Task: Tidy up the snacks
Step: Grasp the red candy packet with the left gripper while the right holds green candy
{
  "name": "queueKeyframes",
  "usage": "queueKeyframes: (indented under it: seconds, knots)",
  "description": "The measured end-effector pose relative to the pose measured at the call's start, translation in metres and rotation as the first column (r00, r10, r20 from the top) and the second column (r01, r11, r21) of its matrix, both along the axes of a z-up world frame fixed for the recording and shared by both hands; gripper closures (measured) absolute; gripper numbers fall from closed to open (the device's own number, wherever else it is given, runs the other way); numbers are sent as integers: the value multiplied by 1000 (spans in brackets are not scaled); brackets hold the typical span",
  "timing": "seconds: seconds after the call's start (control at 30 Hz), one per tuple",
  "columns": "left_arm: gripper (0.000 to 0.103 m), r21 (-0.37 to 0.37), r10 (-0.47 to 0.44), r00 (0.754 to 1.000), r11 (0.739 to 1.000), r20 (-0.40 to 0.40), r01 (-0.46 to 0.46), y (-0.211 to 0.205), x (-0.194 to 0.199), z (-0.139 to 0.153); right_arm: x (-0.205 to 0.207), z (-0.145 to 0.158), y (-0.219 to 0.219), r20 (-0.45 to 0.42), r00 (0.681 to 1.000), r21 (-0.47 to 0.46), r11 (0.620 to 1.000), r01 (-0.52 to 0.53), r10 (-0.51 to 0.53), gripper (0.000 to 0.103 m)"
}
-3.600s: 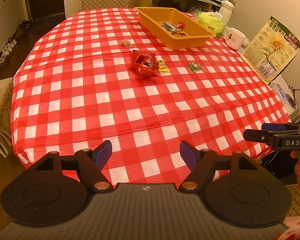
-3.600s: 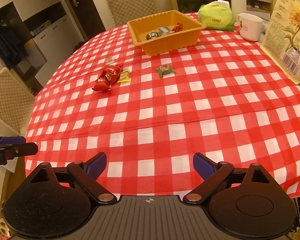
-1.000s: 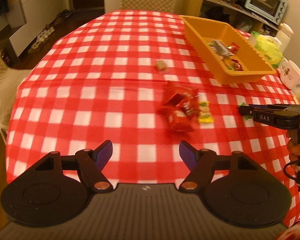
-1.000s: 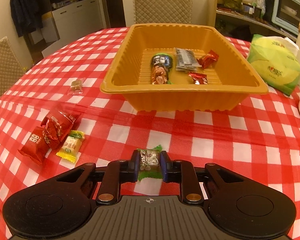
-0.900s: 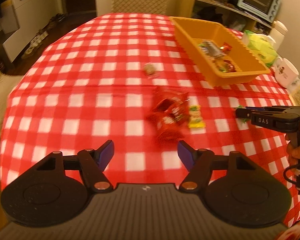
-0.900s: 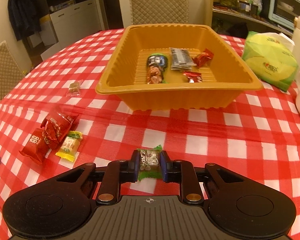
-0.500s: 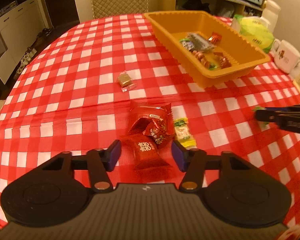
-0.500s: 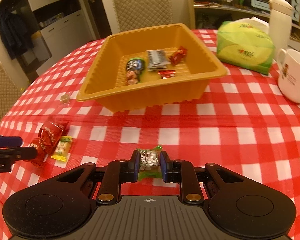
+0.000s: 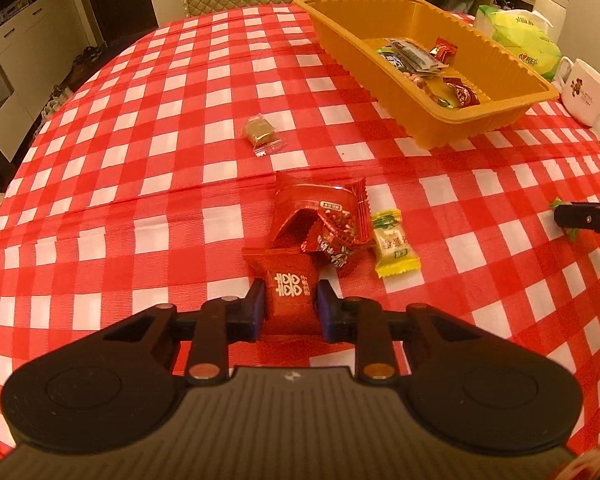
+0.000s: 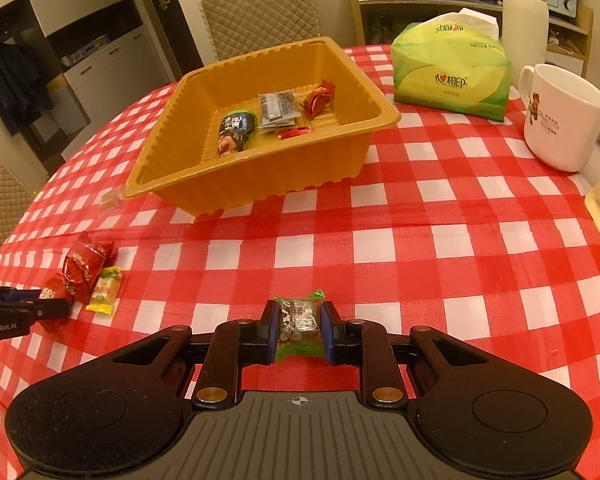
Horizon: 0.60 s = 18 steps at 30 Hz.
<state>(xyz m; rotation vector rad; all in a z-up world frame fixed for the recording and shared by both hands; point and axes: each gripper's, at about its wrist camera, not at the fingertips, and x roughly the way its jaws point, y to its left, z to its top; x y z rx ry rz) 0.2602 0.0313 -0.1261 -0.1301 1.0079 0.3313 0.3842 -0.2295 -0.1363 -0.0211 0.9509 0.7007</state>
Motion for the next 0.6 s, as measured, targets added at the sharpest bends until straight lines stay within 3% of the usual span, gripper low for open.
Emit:
queueKeyframes:
  seconds: [0.23,0.6]
  knots:
    - [81,-9,16,999,1000,35,-15,5,-17,14,-3,7,-2,5,1000,20,1000,-7,7,81]
    - [81,-24,7,991,1000,133,-3,-1,-37,58,0,29,-9,24,999,70,997,-23,21,81]
